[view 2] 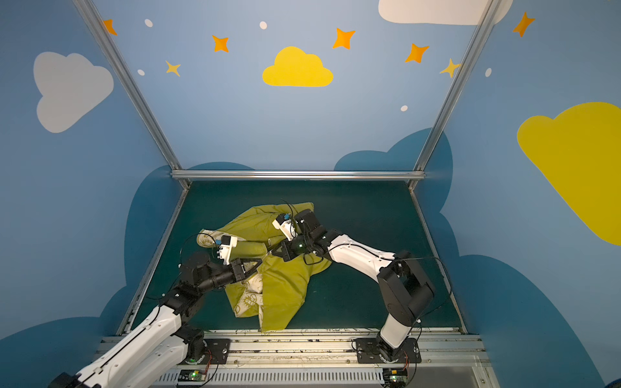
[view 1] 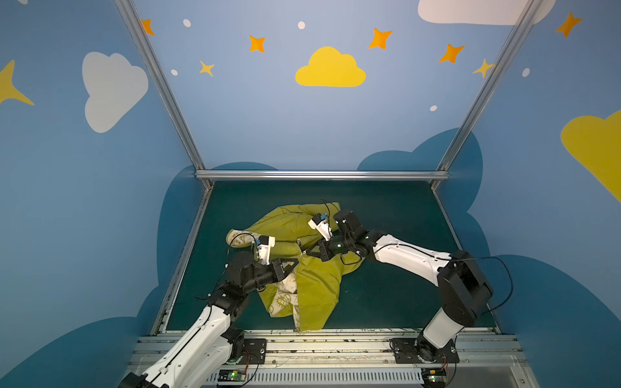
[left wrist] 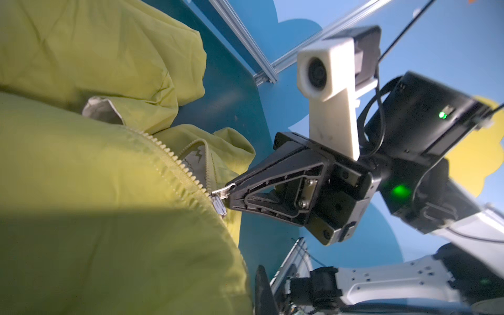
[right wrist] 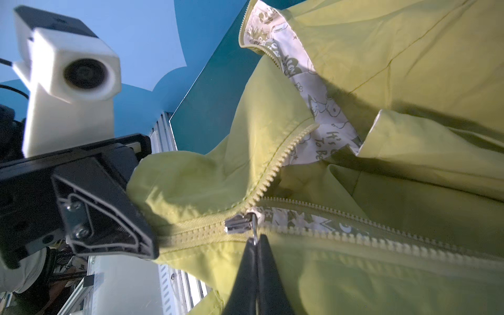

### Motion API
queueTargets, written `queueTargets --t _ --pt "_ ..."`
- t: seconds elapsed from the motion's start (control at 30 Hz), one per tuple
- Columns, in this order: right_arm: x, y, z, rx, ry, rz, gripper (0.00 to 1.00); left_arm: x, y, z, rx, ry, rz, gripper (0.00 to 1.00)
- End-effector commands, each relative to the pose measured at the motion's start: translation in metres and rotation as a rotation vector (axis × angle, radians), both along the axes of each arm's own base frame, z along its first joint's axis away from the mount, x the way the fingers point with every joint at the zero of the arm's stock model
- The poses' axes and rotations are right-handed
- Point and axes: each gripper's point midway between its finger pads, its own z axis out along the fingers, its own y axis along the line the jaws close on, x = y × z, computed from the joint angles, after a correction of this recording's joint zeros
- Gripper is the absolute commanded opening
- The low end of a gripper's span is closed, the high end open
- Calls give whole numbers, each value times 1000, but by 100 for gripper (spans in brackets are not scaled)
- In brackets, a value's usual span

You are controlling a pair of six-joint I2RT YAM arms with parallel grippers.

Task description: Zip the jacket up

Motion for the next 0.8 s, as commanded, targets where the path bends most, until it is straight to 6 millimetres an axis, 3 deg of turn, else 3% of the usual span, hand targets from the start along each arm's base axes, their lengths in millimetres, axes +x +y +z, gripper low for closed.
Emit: queueTargets --t 0.0,0.2,0.33,0.6,0.77 --pt "19 -6 -3 -56 -25 -62 0 -7 10 -9 29 4 39 3" --pt "35 -19 -12 -116 -16 -122 0 -17 33 -6 61 -16 127 3" --pt "54 -39 -20 -186 -3 -218 0 -19 47 0 73 -6 178 3" --pt "93 -96 -9 -242 8 -437 0 -8 88 69 167 -103 343 3" --pt "114 -128 7 -246 5 -556 0 14 113 116 217 -143 440 3"
